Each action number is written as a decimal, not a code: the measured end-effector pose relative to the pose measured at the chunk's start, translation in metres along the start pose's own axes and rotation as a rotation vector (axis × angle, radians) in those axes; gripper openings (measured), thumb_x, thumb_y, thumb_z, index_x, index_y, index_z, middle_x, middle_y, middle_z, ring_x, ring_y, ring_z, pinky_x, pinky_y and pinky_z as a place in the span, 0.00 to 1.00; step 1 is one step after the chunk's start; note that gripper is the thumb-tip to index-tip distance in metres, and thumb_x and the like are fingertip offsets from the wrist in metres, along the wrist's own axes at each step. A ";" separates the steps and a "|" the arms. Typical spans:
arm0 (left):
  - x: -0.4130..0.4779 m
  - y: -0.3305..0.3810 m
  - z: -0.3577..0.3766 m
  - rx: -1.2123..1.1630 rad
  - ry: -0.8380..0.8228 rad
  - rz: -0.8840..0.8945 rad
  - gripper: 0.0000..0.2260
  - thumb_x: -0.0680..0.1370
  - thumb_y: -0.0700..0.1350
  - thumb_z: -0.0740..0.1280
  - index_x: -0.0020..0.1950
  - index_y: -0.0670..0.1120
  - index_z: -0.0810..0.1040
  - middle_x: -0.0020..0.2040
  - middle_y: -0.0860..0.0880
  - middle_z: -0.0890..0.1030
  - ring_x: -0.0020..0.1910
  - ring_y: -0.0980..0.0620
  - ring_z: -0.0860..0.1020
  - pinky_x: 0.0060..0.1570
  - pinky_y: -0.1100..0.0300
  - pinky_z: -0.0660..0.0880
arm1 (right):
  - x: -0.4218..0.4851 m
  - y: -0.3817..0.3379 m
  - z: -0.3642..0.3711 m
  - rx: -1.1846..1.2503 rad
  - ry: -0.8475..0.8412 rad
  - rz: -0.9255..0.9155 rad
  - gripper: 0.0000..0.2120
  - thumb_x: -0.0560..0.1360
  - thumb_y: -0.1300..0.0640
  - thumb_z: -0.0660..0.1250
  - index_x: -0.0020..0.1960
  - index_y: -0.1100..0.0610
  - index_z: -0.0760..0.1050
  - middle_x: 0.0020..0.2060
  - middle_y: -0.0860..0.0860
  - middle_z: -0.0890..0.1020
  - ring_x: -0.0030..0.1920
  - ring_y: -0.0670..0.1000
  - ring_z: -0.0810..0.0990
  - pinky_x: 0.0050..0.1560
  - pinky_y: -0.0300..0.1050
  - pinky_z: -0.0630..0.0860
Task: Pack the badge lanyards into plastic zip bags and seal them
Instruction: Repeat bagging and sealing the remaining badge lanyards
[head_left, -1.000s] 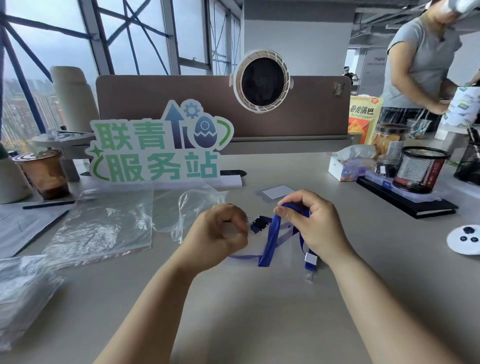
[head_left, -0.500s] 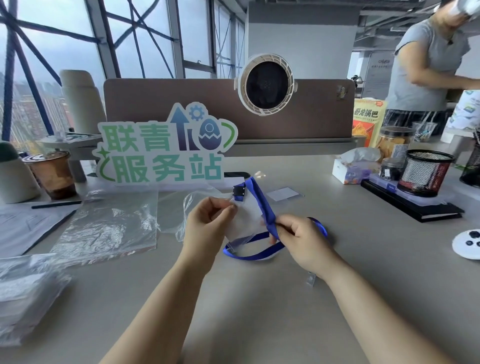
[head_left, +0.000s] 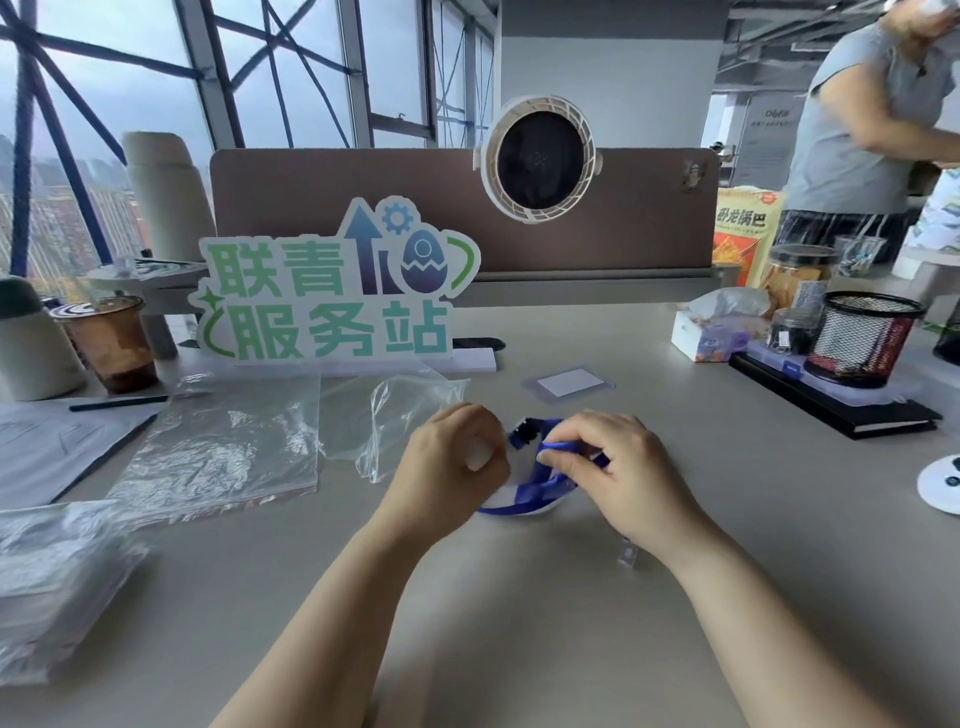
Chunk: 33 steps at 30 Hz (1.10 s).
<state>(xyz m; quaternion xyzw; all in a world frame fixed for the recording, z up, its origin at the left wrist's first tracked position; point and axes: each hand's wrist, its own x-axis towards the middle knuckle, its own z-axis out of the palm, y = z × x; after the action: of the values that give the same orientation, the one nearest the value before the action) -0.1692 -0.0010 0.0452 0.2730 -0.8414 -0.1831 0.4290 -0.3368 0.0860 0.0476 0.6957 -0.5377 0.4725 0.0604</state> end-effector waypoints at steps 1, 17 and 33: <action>-0.001 0.001 0.000 -0.007 -0.042 0.035 0.04 0.66 0.37 0.67 0.38 0.43 0.78 0.41 0.52 0.80 0.40 0.57 0.75 0.41 0.68 0.70 | 0.002 0.001 -0.002 0.002 0.021 -0.032 0.09 0.70 0.50 0.68 0.39 0.55 0.79 0.33 0.42 0.77 0.37 0.40 0.73 0.40 0.32 0.68; -0.004 -0.008 -0.003 -0.009 -0.098 0.040 0.09 0.69 0.45 0.68 0.48 0.51 0.79 0.52 0.57 0.79 0.52 0.57 0.74 0.54 0.65 0.68 | 0.000 0.013 0.001 0.338 -0.125 0.411 0.05 0.73 0.57 0.70 0.39 0.54 0.81 0.32 0.49 0.82 0.35 0.44 0.76 0.40 0.42 0.71; -0.027 -0.054 -0.039 0.505 0.119 -0.356 0.14 0.77 0.50 0.65 0.62 0.56 0.77 0.65 0.54 0.76 0.61 0.49 0.74 0.60 0.55 0.67 | 0.040 0.000 0.044 0.351 -0.121 0.728 0.18 0.73 0.51 0.70 0.41 0.69 0.78 0.31 0.55 0.72 0.34 0.50 0.67 0.36 0.43 0.62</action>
<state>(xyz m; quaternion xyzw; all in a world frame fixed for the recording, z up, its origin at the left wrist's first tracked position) -0.1082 -0.0296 0.0210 0.5241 -0.7727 -0.0243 0.3573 -0.3118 0.0323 0.0521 0.4862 -0.6626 0.5058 -0.2622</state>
